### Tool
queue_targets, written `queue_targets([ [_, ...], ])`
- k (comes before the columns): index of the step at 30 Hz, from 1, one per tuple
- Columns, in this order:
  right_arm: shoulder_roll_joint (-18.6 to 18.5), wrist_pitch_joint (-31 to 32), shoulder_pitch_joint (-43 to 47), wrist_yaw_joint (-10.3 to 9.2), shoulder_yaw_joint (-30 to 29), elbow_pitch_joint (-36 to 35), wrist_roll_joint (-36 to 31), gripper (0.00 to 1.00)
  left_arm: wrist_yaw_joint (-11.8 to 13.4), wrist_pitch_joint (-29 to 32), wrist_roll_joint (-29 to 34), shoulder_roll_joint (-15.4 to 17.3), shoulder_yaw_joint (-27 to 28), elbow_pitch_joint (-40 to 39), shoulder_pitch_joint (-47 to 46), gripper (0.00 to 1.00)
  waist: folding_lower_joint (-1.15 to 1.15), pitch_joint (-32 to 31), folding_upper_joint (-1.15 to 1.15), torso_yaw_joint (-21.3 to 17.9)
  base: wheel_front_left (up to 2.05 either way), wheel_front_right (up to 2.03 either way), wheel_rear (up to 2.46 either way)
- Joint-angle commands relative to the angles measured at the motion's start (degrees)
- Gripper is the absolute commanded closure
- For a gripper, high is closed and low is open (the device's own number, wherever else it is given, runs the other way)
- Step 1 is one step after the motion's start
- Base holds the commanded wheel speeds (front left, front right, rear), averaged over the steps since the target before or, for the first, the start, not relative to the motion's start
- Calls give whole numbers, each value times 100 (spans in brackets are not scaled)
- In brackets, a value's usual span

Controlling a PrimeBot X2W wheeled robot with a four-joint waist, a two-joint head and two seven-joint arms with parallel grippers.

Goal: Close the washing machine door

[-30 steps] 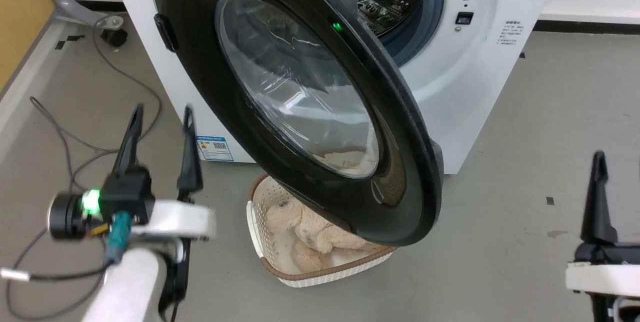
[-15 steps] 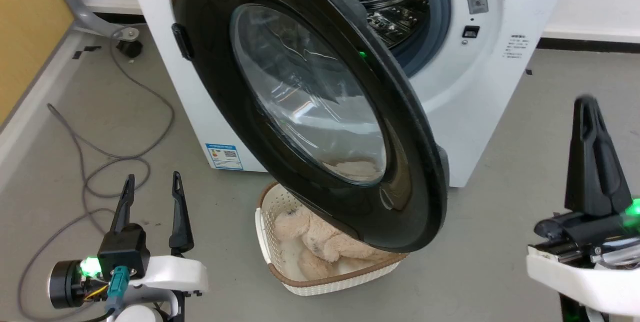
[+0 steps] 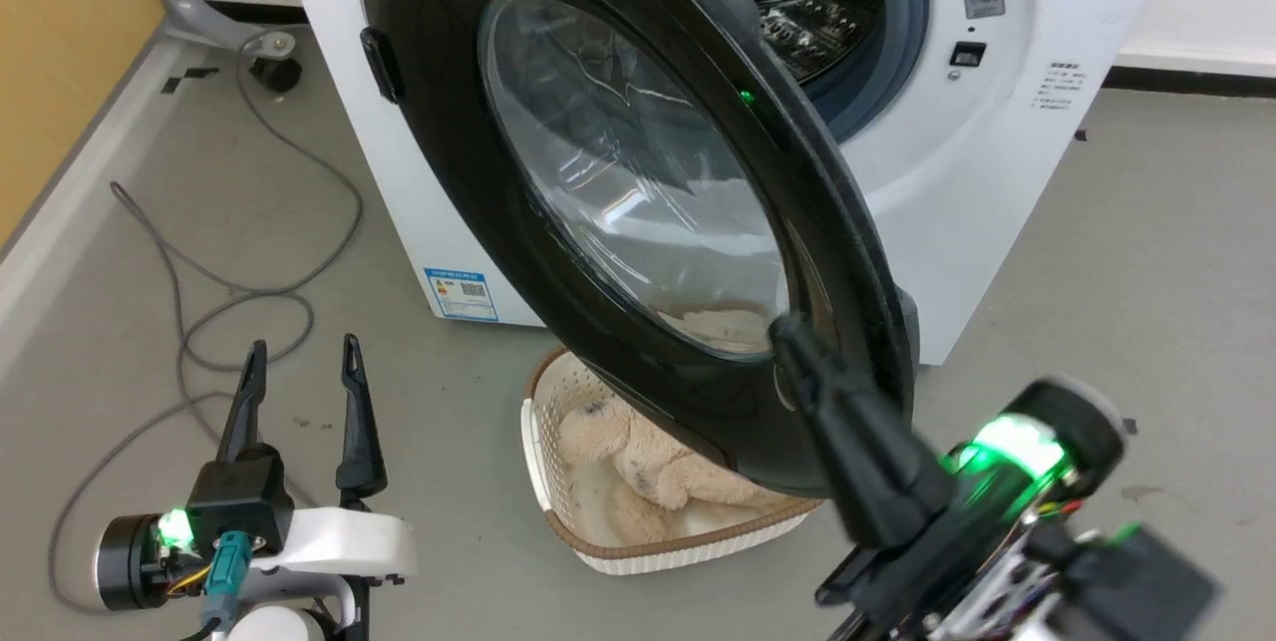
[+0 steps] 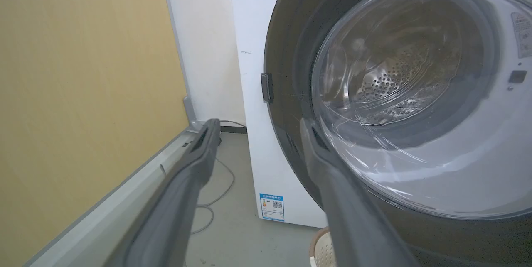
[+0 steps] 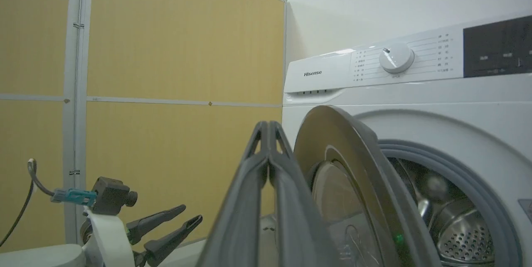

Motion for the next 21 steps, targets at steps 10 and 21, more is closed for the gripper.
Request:
queue_targets([
  [10, -321, -18, 432, 5, -353, 941, -176, 100, -188, -31, 212, -204, 253, -173, -112, 0, 0, 482, 0, -40, 0, 0, 0],
  [21, -285, -18, -52, 5, -1384, 1652, -235, 100, -338, -31, 387, -405, 280, -354, -564, 0, 0, 1160, 0, -35, 0, 0, 0],
])
